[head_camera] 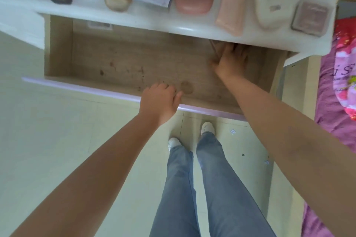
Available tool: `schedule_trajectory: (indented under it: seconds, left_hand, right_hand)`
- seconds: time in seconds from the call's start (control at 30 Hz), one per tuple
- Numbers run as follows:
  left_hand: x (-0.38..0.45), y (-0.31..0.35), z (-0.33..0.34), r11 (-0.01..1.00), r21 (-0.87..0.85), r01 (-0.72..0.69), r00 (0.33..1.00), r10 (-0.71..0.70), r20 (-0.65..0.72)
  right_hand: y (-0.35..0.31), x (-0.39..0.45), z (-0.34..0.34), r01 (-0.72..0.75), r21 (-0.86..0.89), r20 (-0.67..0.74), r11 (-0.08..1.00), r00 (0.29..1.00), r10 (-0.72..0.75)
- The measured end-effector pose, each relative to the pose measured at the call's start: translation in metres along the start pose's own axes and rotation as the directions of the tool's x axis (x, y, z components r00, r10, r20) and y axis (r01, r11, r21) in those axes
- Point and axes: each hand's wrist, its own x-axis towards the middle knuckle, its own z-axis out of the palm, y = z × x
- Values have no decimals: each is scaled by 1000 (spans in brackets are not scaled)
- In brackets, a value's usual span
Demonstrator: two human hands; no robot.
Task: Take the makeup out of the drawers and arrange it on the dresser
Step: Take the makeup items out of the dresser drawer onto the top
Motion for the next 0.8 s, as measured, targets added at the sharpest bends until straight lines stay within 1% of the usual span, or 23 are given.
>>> schedule_trajectory:
  seconds: [0.03,0.1,0.17,0.2,0.27,0.3,0.33,0.4,0.47,0.53,0.6,0.63,0.7,0.8]
  left_hand:
    - [0,-1,0,1000,-15,-5,1000,5,-10]
    - [4,-3,4,1000,-2,0,1000,0,29]
    - [5,-5,7,1000,8,-7,1000,7,22]
    - [4,-7,7,999,-7,-38,999,38,-3]
    - [-1,-11,0,987,-68,-148,989,148,-9]
    - [-4,-16,-2,976,-75,-204,979,204,-5]
    - [-7,-23,-1,968,-66,-244,970,241,-39]
    - [-14,-42,2,963,-79,-259,966,257,-41]
    - [-19,-57,-2,973,-104,-208,976,199,-93]
    - [-24,-69,-6,991,-103,-85,989,71,-131]
    - [-27,-80,-10,997,-70,42,982,-54,-179]
    - [-28,-86,-12,995,-58,85,978,-94,-187]
    - [-29,-96,-24,983,-70,171,966,-182,-182]
    - [-25,-113,-39,930,-20,367,924,-367,-110]
  right_hand:
    - [-1,2,1,-4,8,-22,1000,1000,4]
    - [-2,1,3,-23,12,-49,1000,999,24]
    - [-3,-8,6,-22,-49,-30,999,999,21]
    - [-3,-16,7,-8,-95,-3,995,1000,8]
    - [-3,-31,9,34,-173,90,984,996,-18]
    - [-2,-37,9,52,-185,143,981,989,-25]
    - [-2,-43,8,62,-178,191,982,981,-28]
    - [-3,-52,2,76,-145,256,987,966,-37]
    - [-9,-61,-4,106,-116,298,988,952,-67]
    - [-21,-70,-8,133,-56,336,990,936,-107]
    - [-38,-80,-8,164,8,354,986,922,-157]
    - [-48,-84,-7,175,39,361,984,915,-177]
    - [-69,-89,-3,174,108,380,979,903,-202]
    - [-100,-92,2,172,192,378,966,896,-234]
